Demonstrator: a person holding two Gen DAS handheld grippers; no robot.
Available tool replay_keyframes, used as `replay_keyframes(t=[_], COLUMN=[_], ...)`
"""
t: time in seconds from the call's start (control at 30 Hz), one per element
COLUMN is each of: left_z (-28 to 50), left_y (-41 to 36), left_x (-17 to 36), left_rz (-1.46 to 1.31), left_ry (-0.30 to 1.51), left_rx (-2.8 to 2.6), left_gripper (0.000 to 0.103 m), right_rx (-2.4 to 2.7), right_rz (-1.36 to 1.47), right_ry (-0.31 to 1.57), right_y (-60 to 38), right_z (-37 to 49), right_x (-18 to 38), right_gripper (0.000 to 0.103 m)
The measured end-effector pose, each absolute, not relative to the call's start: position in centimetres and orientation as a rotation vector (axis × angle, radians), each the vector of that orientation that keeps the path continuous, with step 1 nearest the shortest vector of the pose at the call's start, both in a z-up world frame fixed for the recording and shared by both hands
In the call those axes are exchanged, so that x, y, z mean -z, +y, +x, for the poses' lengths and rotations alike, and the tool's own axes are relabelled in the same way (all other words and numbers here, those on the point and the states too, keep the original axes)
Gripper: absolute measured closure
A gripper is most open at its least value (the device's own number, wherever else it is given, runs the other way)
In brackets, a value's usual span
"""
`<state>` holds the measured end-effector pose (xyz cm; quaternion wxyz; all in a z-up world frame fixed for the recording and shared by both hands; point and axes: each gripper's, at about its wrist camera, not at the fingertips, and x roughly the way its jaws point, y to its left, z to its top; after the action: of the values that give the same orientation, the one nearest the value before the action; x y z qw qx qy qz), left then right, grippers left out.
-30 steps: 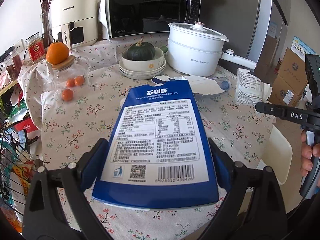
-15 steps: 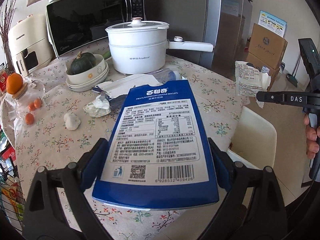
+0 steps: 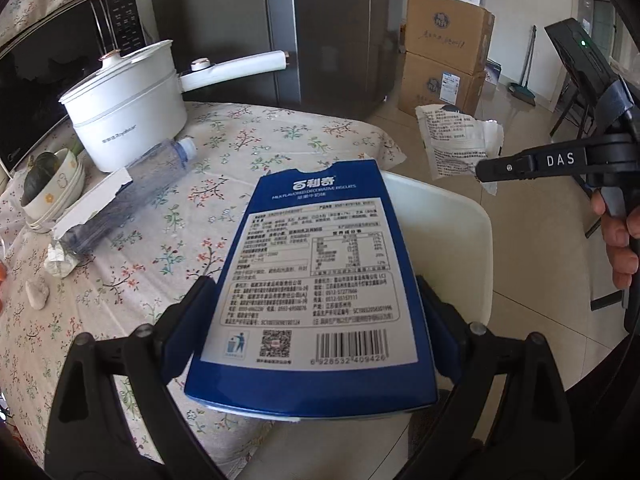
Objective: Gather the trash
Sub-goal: 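Carry box and bag over the bin and open the left gripper, then open the right gripper to drop the silver snack bag into the bin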
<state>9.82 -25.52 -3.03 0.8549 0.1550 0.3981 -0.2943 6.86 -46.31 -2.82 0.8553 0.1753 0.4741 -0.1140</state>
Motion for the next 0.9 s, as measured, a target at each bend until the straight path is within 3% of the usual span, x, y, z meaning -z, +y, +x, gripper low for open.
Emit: replay_keyframes(t=[0.33, 0.9], left_z=[8.9, 9.6], left_y=[-31.4, -30.9], left_x=[6.6, 6.6], left_rz=[0.425, 0.370], left_ry=[0.886, 0.880], left_rx=[0.701, 0.725], left_gripper=[0.008, 0.001], right_rx=[0.322, 0.337], right_rz=[0.434, 0.436], right_ry=[1.102, 1.129], right_y=[-51.0, -51.2], right_z=[4.5, 4.9], right_x=[5.7, 6.4], right_gripper=[0.084, 0.084])
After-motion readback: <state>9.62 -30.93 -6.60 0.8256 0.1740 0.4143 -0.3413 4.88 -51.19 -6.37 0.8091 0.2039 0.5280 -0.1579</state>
